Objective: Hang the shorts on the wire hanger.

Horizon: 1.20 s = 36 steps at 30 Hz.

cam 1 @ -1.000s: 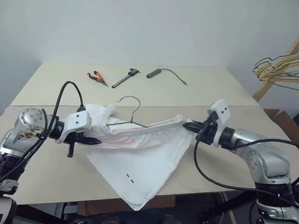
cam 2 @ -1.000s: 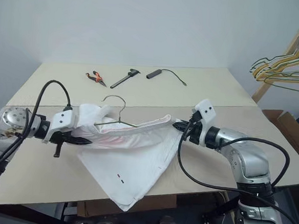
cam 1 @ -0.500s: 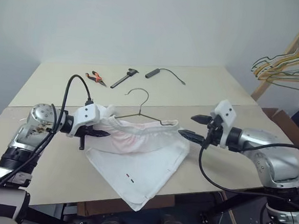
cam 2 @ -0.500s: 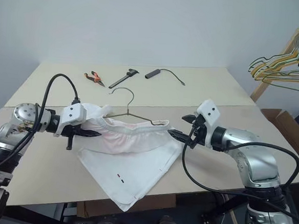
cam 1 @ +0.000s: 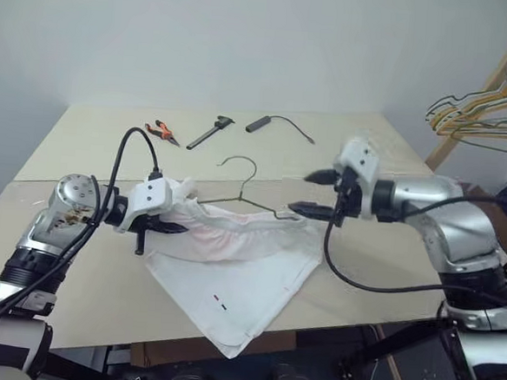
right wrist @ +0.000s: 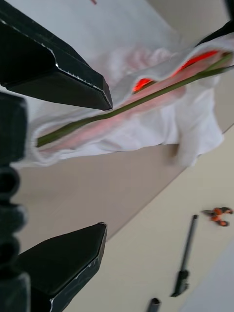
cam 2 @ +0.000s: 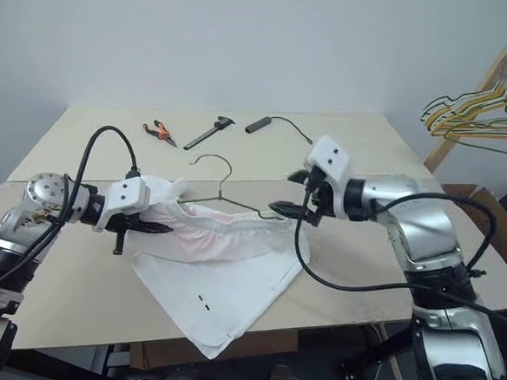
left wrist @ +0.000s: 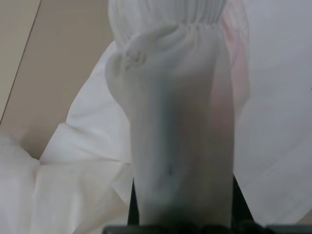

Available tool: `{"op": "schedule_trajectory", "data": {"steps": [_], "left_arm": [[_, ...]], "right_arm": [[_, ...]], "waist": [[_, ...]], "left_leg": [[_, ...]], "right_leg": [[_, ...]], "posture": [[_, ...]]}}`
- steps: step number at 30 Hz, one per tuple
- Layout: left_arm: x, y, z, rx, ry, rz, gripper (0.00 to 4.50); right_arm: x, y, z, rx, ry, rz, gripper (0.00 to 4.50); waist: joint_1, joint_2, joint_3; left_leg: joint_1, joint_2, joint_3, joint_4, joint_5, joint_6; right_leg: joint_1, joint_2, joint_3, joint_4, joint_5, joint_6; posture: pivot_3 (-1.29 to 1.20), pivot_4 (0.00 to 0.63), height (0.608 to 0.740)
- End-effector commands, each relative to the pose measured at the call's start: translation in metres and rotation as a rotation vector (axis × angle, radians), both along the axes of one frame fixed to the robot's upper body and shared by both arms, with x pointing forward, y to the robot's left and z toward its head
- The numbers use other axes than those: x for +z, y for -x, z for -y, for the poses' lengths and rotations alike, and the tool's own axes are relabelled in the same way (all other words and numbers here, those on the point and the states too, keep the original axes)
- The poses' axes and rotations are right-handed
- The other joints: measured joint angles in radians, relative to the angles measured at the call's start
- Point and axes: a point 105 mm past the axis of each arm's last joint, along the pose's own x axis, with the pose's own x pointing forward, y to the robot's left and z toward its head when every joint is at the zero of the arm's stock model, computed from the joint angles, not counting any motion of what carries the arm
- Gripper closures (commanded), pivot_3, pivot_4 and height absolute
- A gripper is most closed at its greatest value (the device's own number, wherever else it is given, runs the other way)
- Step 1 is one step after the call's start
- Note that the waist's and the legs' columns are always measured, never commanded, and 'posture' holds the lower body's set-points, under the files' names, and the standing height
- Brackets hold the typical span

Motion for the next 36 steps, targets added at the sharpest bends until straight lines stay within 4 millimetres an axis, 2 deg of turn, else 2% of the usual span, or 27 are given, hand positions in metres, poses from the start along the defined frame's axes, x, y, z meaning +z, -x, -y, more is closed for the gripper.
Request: {"op": "schedule_trajectory", "data": {"steps": [1, 4, 8, 16, 19, 23, 26, 29, 31, 33, 36], "left_arm": [[0.016, -0.004, 0.004, -0.014, -0.002, 0.068, 4.5], [0.018, -0.004, 0.006, -0.017, 0.004, 0.072, 4.5], [0.02, -0.003, 0.007, -0.02, 0.011, 0.077, 4.5], [0.024, 0.0, 0.008, -0.016, 0.05, 0.088, 4.5], [0.027, 0.003, 0.011, -0.026, 0.088, 0.084, 4.5], [0.044, 0.006, 0.018, -0.024, 0.222, 0.078, 3.38], [0.055, 0.012, 0.015, -0.035, 0.265, 0.073, 2.41], [0.071, 0.011, 0.005, 0.021, 0.306, 0.173, 1.41], [0.092, 0.015, 0.004, 0.062, 0.408, 0.249, 0.81], [0.104, 0.024, 0.003, 0.06, 0.476, 0.281, 0.81], [0.105, 0.033, 0.004, 0.11, 0.512, 0.28, 0.81]], "right_arm": [[0.006, 0.007, -0.038, 0.097, -0.015, 0.007, 0.25], [-0.001, 0.01, -0.065, 0.158, -0.02, -0.011, 0.25], [-0.005, 0.008, -0.084, 0.19, -0.038, -0.021, 1.45], [-0.004, 0.012, -0.085, 0.264, -0.084, -0.009, 4.4], [-0.005, 0.012, -0.084, 0.286, -0.086, -0.005, 4.46], [-0.006, 0.012, -0.082, 0.318, -0.073, 0.004, 4.5], [-0.005, 0.011, -0.08, 0.327, -0.066, 0.007, 4.5], [-0.006, 0.01, -0.075, 0.328, -0.059, 0.008, 4.5], [-0.008, 0.011, -0.07, 0.327, -0.05, 0.006, 4.5], [-0.01, 0.011, -0.066, 0.325, -0.042, 0.004, 4.5], [-0.014, 0.014, -0.06, 0.324, -0.032, -0.011, 4.5]], "waist": [[-0.001, 0.0, 0.0], [0.0, 0.0, 0.0], [0.006, 0.0, 0.0], [0.005, 0.0, 0.0], [0.005, 0.0, 0.0], [0.005, 0.0, 0.0], [0.006, 0.0, 0.0], [0.005, 0.0, 0.0], [0.006, 0.0, 0.0], [0.007, 0.0, 0.0], [0.008, 0.0, 0.0]], "left_leg": [[0.0, 0.0, 0.0, 0.0, 0.0, 0.0], [0.0, 0.0, 0.0, 0.0, 0.0, 0.0], [-0.002, -0.001, -0.001, 0.0, 0.0, 0.0], [-0.003, -0.001, -0.001, 0.001, 0.0, 0.0], [-0.002, -0.001, -0.001, 0.002, 0.0, 0.0], [-0.002, 0.0, -0.002, 0.002, 0.0, 0.0], [-0.002, 0.0, -0.002, 0.002, 0.0, 0.0], [-0.002, 0.0, -0.002, 0.002, 0.0, 0.0], [-0.002, 0.0, -0.002, 0.002, 0.0, 0.0], [-0.002, 0.001, -0.002, 0.002, 0.0, 0.0], [-0.002, 0.001, -0.002, 0.002, 0.0, 0.0]], "right_leg": [[0.0, 0.0, 0.0, 0.0, 0.0, 0.0], [0.0, 0.0, 0.0, 0.001, 0.0, 0.0], [-0.001, -0.002, -0.001, 0.0, 0.001, 0.001], [-0.001, -0.002, -0.003, 0.0, 0.001, 0.002], [-0.001, -0.001, -0.003, 0.001, 0.002, 0.001], [-0.001, -0.001, -0.003, 0.001, 0.002, 0.001], [-0.001, -0.002, -0.003, 0.001, 0.002, 0.001], [-0.001, -0.002, -0.002, 0.001, 0.002, 0.001], [-0.001, -0.002, -0.002, 0.001, 0.002, 0.001], [-0.001, -0.002, -0.003, 0.001, 0.002, 0.001], [-0.001, -0.003, -0.002, 0.001, 0.002, 0.001]], "posture": [[-0.03, 0.0, 0.74], [-0.03, 0.0, 0.74], [0.0, 0.0, 0.74], [0.02, 0.0, 0.74], [0.02, 0.0, 0.74], [0.03, 0.0, 0.74], [0.04, 0.0, 0.74], [0.04, 0.0, 0.74], [0.04, 0.0, 0.74], [0.04, 0.0, 0.74], [0.03, 0.0, 0.74]]}}
